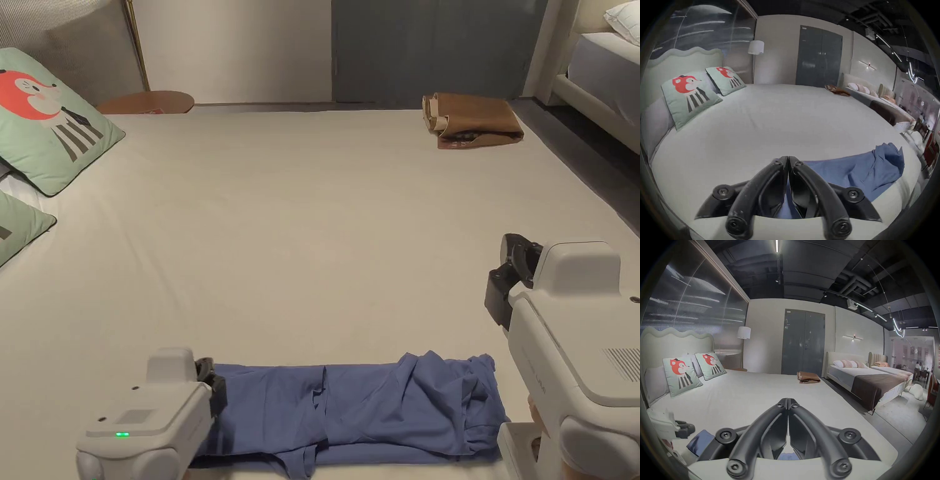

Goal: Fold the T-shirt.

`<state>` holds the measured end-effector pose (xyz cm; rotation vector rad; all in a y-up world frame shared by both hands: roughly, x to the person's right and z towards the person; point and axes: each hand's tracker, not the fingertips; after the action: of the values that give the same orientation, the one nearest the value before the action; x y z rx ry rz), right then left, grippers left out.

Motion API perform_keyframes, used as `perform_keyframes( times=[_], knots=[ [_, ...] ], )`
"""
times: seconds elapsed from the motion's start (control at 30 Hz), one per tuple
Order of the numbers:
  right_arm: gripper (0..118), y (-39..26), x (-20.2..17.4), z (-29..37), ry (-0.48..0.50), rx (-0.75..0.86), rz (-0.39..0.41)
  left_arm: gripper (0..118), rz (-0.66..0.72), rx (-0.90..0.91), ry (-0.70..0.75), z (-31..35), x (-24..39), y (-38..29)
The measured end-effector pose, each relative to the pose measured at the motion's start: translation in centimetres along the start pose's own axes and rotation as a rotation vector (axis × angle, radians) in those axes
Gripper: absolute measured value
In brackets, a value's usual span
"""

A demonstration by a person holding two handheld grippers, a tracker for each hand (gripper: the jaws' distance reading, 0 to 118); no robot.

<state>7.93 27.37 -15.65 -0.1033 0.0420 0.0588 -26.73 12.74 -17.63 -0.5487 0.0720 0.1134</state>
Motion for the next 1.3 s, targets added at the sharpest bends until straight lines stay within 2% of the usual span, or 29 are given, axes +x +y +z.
perform_keyframes(
  times=[0.13, 0.3, 0.5, 0.73, 0.87, 0.93, 1.13, 1.17, 1.2, 1.23, 1.27, 1.3],
  knots=[
    [0, -0.2, 0.8, -0.3, -0.009, -0.007, -0.003, 0, -0.028, -0.083, -0.080, -0.6, 3.5, -1.4],
    [0, -0.2, 1.2, -0.3, -0.020, -0.014, 0.009, 0, -0.039, -0.216, -0.107, -2.4, 7.1, -3.5],
    [0, -0.4, 1.5, -0.6, -0.028, -0.025, 0.003, 0, -0.103, -0.200, -0.093, -2.4, 10.2, -5.4],
    [0, -0.9, 1.0, -0.8, -0.013, -0.035, 0.001, 0, -0.038, -0.217, -0.216, -1.9, 11.8, -5.1],
    [0, -0.9, 1.1, -0.9, -0.014, -0.038, 0.000, 0, 0.085, -0.192, -0.357, -1.8, 9.5, -3.2],
    [0, -0.9, 1.1, -1.0, -0.014, -0.037, 0.003, 0, 0.129, -0.161, -0.361, -1.2, 7.4, -1.6],
    [0, -0.6, 0.5, -0.9, -0.003, -0.040, 0.010, 0, 0.380, -0.251, -0.520, -1.2, -2.8, 3.3],
    [0, -0.6, 0.4, -1.0, -0.001, -0.042, 0.010, 4, 0.450, -0.258, -0.530, -1.6, -4.8, 3.5],
    [0, -0.6, 0.3, -1.0, 0.001, -0.044, 0.010, 14, 0.482, -0.273, -0.538, -1.9, -6.3, 3.6],
    [0, -0.6, 0.2, -1.0, 0.003, -0.045, 0.008, 29, 0.503, -0.297, -0.522, -1.9, -7.4, 3.8],
    [0, -0.7, 0.2, -1.3, 0.002, -0.046, 0.007, 51, 0.501, -0.326, -0.509, -2.2, -8.7, 3.8],
    [0, -0.7, 0.2, -1.4, 0.002, -0.046, 0.004, 65, 0.482, -0.355, -0.505, -2.5, -9.5, 3.7]
  ],
)
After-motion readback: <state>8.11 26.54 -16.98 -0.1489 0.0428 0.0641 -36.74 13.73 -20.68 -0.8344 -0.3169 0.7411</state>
